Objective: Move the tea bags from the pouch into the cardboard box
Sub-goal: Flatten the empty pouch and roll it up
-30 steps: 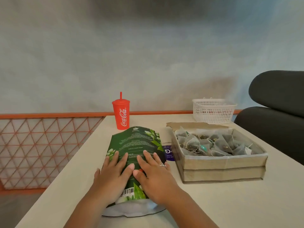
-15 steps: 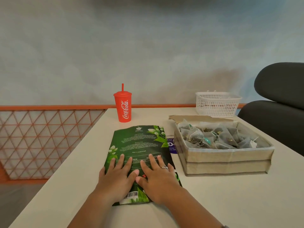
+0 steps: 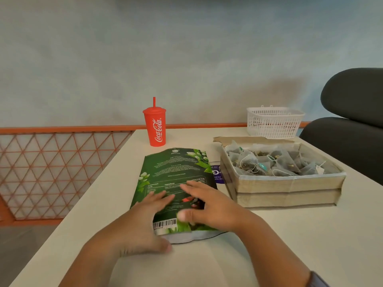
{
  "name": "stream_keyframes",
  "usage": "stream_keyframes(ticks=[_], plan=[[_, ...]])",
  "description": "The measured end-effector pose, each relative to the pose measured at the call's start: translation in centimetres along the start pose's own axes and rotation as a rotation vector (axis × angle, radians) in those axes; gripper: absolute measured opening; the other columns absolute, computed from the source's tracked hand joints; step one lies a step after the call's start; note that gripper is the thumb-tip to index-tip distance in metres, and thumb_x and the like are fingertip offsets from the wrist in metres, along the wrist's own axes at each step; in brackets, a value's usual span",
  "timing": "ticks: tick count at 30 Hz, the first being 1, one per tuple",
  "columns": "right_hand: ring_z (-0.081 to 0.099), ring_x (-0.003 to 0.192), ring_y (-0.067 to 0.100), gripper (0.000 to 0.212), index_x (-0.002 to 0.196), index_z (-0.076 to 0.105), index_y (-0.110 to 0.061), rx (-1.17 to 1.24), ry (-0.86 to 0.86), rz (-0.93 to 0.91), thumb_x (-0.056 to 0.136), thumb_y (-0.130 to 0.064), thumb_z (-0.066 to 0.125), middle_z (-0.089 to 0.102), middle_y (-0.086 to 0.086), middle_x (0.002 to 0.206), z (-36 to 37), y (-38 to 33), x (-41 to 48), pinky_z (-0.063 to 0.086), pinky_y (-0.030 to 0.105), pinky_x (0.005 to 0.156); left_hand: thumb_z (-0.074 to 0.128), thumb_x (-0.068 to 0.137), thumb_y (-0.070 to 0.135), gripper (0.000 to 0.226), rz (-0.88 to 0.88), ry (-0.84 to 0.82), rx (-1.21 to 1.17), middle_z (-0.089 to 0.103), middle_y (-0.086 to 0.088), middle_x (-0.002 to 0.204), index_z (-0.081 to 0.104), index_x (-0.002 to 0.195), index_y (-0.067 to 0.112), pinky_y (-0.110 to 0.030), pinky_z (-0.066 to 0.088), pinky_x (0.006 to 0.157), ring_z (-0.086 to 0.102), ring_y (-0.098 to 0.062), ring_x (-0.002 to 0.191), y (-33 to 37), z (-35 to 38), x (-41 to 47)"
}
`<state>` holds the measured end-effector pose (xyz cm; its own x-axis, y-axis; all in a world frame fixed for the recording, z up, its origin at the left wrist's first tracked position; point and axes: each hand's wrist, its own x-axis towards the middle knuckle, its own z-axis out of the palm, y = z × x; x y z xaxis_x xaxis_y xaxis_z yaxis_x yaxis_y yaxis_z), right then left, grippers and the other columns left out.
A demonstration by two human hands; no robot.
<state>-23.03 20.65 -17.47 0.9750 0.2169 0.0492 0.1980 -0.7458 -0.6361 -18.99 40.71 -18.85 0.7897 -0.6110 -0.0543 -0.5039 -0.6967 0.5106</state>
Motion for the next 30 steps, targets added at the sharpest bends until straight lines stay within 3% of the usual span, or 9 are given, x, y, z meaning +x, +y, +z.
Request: stream_keyframes(ticks=[4, 8, 14, 19, 21, 24, 26, 28, 30], plan=[[0.009, 0.142, 0.007, 0.085, 0.144, 0.027, -0.032, -0.253, -0.067, -0.04, 0.073, -0.045, 0.072, 0.018, -0.012, 0.154, 0.9, 0.3, -0.1, 0.01, 0.029, 0.116, 0.065, 0.082, 0.023, 0.064, 0.047, 0.135, -0.064, 0.03, 0.023, 0.145, 0.037, 0.138, 0.037, -0.016, 0.02, 0.11, 0.024, 0.006, 0.133, -0.2, 0.9, 0.4], [0.044, 0.126, 0.013, 0.046, 0.132, 0.049, -0.03, -0.272, 0.041, -0.053, 0.087, -0.026, 0.058, 0.05, -0.008, 0.138, 1.6, 0.8, 0.6, 0.036, 0.028, 0.104, 0.053, 0.092, 0.021, 0.036, 0.019, 0.197, -0.078, 0.058, 0.024, 0.119, 0.055, 0.124, 0.039, -0.006, 0.037, 0.086, 0.052, 0.006, 0.109, 0.5, 0.7, 0.0], [0.056, 0.108, 0.02, 0.03, 0.117, 0.064, -0.025, -0.336, 0.074, -0.025, 0.09, -0.023, 0.052, 0.065, 0.001, 0.116, 1.7, 1.0, 1.0, 0.046, 0.033, 0.09, 0.058, 0.089, 0.02, 0.022, -0.031, 0.28, -0.014, 0.069, 0.017, 0.094, 0.07, 0.104, 0.031, -0.017, 0.047, 0.078, 0.06, 0.003, 0.086, 0.9, 0.3, -0.2], [0.056, 0.103, 0.024, 0.029, 0.115, 0.065, -0.02, -0.402, 0.05, -0.023, 0.088, -0.023, 0.054, 0.064, 0.004, 0.11, 2.0, 0.8, 1.1, 0.048, 0.033, 0.083, 0.061, 0.084, 0.015, 0.022, -0.048, 0.254, 0.075, 0.063, 0.01, 0.075, 0.064, 0.072, 0.033, -0.012, 0.035, 0.057, 0.055, -0.002, 0.069, 0.8, 0.5, 0.1], [0.056, 0.102, 0.026, 0.031, 0.114, 0.065, -0.022, -0.413, 0.05, -0.031, 0.087, -0.016, 0.051, 0.062, 0.006, 0.108, 2.1, 0.9, 1.1, 0.048, 0.034, 0.081, 0.059, 0.083, 0.01, 0.028, -0.051, 0.247, 0.101, 0.064, 0.004, 0.075, 0.059, 0.064, 0.03, -0.017, 0.037, 0.058, 0.058, -0.01, 0.072, 0.8, 0.6, 0.3], [0.047, 0.109, 0.023, 0.04, 0.122, 0.06, -0.032, -0.35, 0.0, -0.044, 0.089, -0.012, 0.049, 0.052, 0.003, 0.118, 2.1, 1.1, 0.8, 0.043, 0.031, 0.09, 0.062, 0.079, 0.016, 0.023, -0.054, 0.178, 0.006, 0.065, 0.008, 0.082, 0.063, 0.067, 0.036, -0.02, 0.045, 0.069, 0.059, -0.006, 0.078, 0.5, 0.6, 0.2], [0.03, 0.126, 0.022, 0.039, 0.129, 0.052, -0.039, -0.272, -0.086, -0.017, 0.091, -0.027, 0.053, 0.036, -0.001, 0.139, 2.2, 1.0, 0.5, 0.029, 0.03, 0.102, 0.067, 0.073, 0.034, 0.007, -0.05, 0.117, -0.154, 0.064, 0.01, 0.089, 0.067, 0.068, 0.039, -0.025, 0.048, 0.078, 0.059, -0.003, 0.084, 0.3, 0.7, 0.1], [0.008, 0.14, 0.018, 0.049, 0.134, 0.043, -0.042, -0.232, -0.215, 0.02, 0.087, -0.044, 0.056, 0.014, -0.007, 0.154, 2.0, 0.8, 0.0, 0.012, 0.037, 0.113, 0.062, 0.08, 0.042, 0.013, -0.07, 0.102, -0.293, 0.06, 0.011, 0.097, 0.068, 0.069, 0.037, -0.026, 0.045, 0.085, 0.057, -0.003, 0.091, 0.4, 0.9, 0.3], [-0.001, 0.143, 0.017, 0.054, 0.138, 0.038, -0.041, -0.246, -0.312, 0.042, 0.087, -0.049, 0.055, 0.005, -0.007, 0.157, 1.5, 0.4, -0.4, 0.005, 0.038, 0.114, 0.054, 0.09, 0.036, 0.014, -0.111, 0.19, -0.303, 0.054, 0.014, 0.11, 0.068, 0.091, 0.032, -0.027, 0.038, 0.095, 0.05, -0.005, 0.107, 0.4, 1.3, 0.9]])
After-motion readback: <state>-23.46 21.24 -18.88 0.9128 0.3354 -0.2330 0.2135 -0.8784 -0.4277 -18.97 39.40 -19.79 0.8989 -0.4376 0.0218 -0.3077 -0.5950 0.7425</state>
